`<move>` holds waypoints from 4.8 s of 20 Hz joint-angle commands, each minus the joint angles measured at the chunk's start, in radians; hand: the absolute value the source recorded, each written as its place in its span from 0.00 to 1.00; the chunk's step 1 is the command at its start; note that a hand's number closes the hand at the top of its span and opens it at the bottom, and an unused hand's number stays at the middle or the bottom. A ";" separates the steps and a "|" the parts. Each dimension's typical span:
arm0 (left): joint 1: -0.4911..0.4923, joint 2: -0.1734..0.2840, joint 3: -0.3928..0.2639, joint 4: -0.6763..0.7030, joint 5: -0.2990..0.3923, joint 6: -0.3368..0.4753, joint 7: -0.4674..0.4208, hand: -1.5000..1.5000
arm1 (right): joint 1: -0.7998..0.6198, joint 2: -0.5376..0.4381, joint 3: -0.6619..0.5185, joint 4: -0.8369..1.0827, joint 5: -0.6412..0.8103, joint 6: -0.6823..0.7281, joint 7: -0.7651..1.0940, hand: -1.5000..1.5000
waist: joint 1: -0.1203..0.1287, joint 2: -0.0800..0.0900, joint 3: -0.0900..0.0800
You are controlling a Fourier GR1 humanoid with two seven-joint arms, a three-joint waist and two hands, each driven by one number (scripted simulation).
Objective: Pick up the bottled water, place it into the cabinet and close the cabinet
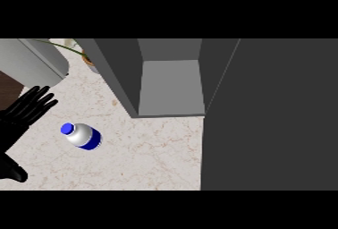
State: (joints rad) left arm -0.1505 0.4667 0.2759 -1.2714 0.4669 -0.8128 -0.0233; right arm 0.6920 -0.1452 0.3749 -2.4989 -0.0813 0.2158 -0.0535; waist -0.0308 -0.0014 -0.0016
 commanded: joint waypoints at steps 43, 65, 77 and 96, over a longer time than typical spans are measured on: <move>-0.249 -0.239 -0.264 0.862 -0.632 0.466 -1.016 1.00 | 0.250 -0.153 0.037 -0.090 0.037 -0.035 -0.250 0.00 | -0.010 0.012 -0.003; -0.190 -0.465 -0.540 0.449 -0.218 0.964 -0.667 1.00 | 0.317 -0.215 0.024 -0.047 0.029 -0.036 -0.354 0.00 | 0.006 -0.005 0.001; -0.486 -0.467 -0.676 0.431 -0.083 1.260 -0.373 1.00 | 0.389 -0.224 -0.047 -0.088 -0.048 -0.024 -0.403 0.00 | -0.008 0.003 0.001; -0.866 -0.466 -0.631 0.936 -0.060 1.572 -0.372 1.00 | 0.413 -0.235 -0.077 -0.106 -0.060 0.050 -0.423 0.00 | -0.047 0.024 0.001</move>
State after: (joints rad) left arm -0.9681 0.0059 -0.3417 -0.4375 0.4615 0.6481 -0.3734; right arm 1.0701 -0.3725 0.2822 -2.4874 -0.0717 0.2564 -0.5209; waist -0.0687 0.0168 -0.0004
